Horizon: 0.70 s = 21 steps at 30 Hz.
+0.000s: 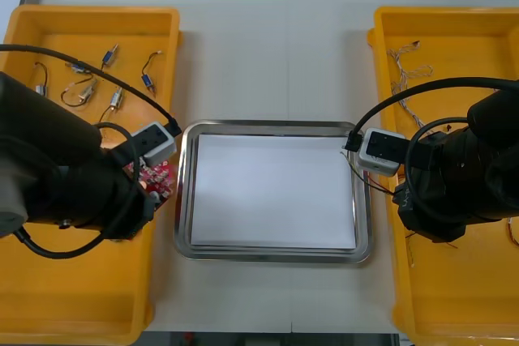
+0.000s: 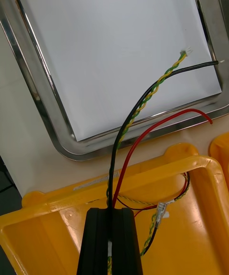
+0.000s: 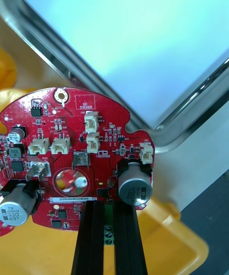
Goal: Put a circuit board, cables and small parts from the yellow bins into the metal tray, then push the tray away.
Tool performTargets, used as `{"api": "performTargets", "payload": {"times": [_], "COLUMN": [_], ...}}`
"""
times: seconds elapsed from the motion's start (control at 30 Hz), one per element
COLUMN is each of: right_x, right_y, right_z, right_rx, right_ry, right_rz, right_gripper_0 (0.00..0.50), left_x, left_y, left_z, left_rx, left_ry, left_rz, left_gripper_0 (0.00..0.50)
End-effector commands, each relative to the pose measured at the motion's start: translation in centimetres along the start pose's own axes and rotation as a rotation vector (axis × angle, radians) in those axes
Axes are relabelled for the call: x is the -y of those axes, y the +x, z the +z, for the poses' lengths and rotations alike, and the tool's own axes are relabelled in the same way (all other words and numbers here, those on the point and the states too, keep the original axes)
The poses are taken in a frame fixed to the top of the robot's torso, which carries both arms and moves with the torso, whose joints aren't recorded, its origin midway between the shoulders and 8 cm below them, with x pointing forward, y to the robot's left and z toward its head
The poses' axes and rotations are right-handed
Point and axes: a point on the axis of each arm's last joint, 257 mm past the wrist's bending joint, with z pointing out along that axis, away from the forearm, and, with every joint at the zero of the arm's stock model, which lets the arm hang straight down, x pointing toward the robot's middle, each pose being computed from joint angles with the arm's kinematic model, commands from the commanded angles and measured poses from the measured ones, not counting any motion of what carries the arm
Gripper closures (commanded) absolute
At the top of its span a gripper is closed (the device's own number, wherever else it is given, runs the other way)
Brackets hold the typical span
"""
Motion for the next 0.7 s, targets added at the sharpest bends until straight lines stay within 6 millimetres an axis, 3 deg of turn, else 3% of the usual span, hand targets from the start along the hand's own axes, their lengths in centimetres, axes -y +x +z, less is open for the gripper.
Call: {"api": "performTargets", "payload": {"times": [0.03,0.33,0.7], "right_x": [0.1,0.2,0.2], "right_y": [-1.0,-1.0,-1.0], "right_z": [-0.6,-0.6,-0.6], "right_rx": [0.022,0.022,0.022], "right_ry": [0.014,0.016,0.016], "right_rz": [0.023,0.024,0.024], "right_gripper_0": [0.500,0.500,0.500], "left_x": [2.5,5.4,7.7], "left_y": [-3.2,-6.0,-7.3], "left_z": [0.0,2.5,5.9], "left_rx": [0.056,0.069,0.049], "left_ry": [0.001,-0.004,-0.022], "left_rz": [-0.113,-0.202,-0.315], "left_gripper_0": [0.500,0.500,0.500]}}
